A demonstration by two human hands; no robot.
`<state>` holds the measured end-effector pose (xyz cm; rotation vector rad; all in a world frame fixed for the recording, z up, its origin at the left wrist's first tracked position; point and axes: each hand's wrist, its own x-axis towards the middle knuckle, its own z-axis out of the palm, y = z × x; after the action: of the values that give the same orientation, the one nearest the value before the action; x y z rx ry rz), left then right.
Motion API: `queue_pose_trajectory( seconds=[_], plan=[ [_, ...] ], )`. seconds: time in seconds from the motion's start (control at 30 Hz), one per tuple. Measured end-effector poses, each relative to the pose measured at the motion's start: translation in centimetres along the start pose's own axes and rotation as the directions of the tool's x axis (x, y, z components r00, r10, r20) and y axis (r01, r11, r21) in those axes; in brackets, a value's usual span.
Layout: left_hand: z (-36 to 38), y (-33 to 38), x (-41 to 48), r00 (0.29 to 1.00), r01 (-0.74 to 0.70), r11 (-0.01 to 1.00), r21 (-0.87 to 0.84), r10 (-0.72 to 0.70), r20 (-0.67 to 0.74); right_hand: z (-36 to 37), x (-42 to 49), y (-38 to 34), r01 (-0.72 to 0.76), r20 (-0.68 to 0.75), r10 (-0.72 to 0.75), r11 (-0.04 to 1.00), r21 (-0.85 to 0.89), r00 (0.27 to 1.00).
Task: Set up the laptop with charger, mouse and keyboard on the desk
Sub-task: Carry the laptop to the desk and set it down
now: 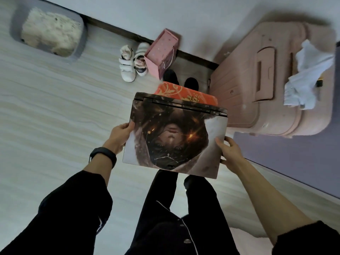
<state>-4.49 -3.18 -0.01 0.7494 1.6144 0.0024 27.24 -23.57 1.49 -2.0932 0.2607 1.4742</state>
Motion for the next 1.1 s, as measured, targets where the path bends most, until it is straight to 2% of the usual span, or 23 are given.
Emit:
queue_pose_trajectory(
  seconds=[0.13,0.23,0.4,0.5,0.67,0.83,0.9,1.1],
  plan=[
    [-3.6,-2.5,-8.0,1.000,0.019,0.998,-0.064,-0.018,0.011,-0.4,-4.9,-0.8,0.049,0.097,-0.038,0.992,-0.116,0.995],
    [-5.9,-4.5,-14.8,1.000,-0.007,0.987,-0.160,0.003,-0.027,-0.3,-8.7,-2.4,0.167,0.190,-0.130,0.966,-0.198,0.973],
    [-8.2,-9.9,-26.2,0.979,-0.097,0.918,-0.384,0.018,-0.205,0.6,-16.2,-4.5,0.397,0.383,-0.287,0.884,-0.246,0.878],
    [-9.5,-13.8,-32.2,0.960,-0.154,0.852,-0.501,0.010,-0.279,2.2,-20.4,-5.0,0.478,0.506,-0.320,0.850,-0.219,0.801],
    [-10.7,-20.2,-39.7,0.928,-0.217,0.760,-0.613,-0.034,-0.370,5.5,-25.9,-4.2,0.592,0.640,-0.314,0.756,-0.278,0.701],
    [-12.2,-29.3,-47.1,0.896,-0.278,0.632,-0.724,-0.102,-0.433,11.5,-32.5,-1.5,0.698,0.794,-0.190,0.619,-0.360,0.578],
    [-12.7,-33.3,-49.4,0.880,-0.302,0.570,-0.764,-0.141,-0.453,14.5,-34.8,0.7,0.733,0.836,-0.136,0.568,-0.374,0.532],
    [-14.6,-44.0,-53.1,0.835,-0.355,0.415,-0.838,-0.263,-0.484,23.2,-41.2,8.6,0.811,0.888,-0.029,0.421,-0.405,0.459]
  ],
)
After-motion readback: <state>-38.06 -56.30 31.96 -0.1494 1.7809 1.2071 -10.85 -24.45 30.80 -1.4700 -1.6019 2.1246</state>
